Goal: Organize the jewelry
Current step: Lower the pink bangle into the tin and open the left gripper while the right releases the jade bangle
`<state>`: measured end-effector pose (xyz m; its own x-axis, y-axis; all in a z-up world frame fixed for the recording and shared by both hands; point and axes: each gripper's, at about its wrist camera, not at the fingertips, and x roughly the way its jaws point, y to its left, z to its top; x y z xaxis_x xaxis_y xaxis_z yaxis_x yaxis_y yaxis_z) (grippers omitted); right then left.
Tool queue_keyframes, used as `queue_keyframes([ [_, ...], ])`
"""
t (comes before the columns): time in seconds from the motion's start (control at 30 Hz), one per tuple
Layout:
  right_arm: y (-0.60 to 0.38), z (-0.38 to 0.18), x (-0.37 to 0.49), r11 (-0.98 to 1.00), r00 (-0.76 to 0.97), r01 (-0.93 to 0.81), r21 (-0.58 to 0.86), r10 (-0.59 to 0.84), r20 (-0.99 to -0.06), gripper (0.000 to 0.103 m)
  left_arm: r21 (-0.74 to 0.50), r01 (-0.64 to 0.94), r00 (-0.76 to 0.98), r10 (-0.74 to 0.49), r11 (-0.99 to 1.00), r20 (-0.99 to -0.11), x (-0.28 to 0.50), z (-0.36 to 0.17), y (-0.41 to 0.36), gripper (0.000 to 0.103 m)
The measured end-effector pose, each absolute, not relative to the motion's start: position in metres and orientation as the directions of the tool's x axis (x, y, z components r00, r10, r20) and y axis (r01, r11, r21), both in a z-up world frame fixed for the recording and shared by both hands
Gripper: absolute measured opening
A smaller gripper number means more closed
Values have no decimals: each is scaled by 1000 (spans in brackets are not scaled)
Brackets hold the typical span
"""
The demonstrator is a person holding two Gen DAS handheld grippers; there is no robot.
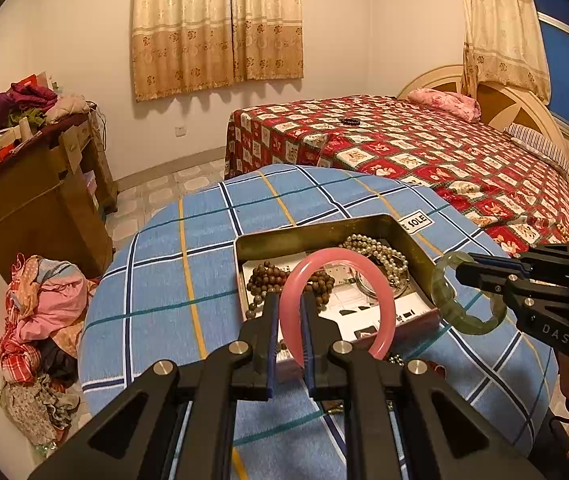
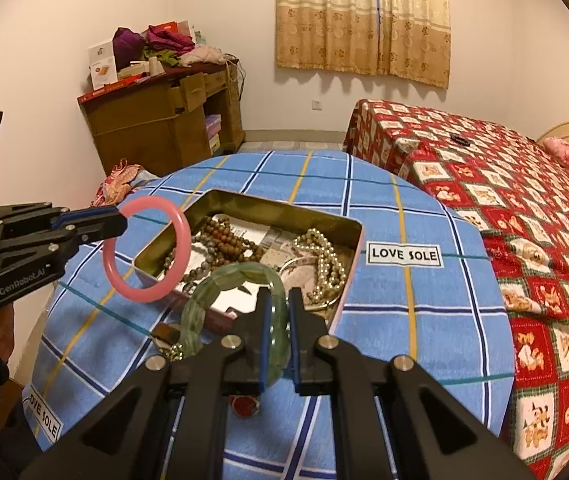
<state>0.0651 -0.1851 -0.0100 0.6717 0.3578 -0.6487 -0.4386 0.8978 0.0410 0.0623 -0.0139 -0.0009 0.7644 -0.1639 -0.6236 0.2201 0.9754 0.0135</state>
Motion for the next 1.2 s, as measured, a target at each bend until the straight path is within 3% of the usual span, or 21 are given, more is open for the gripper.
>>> queue_keyframes([
  [1.2,-171,-16,142,910,658,-413,25,317,-683,10,73,228,745,-126,971,-655,138,-4,-27,10],
])
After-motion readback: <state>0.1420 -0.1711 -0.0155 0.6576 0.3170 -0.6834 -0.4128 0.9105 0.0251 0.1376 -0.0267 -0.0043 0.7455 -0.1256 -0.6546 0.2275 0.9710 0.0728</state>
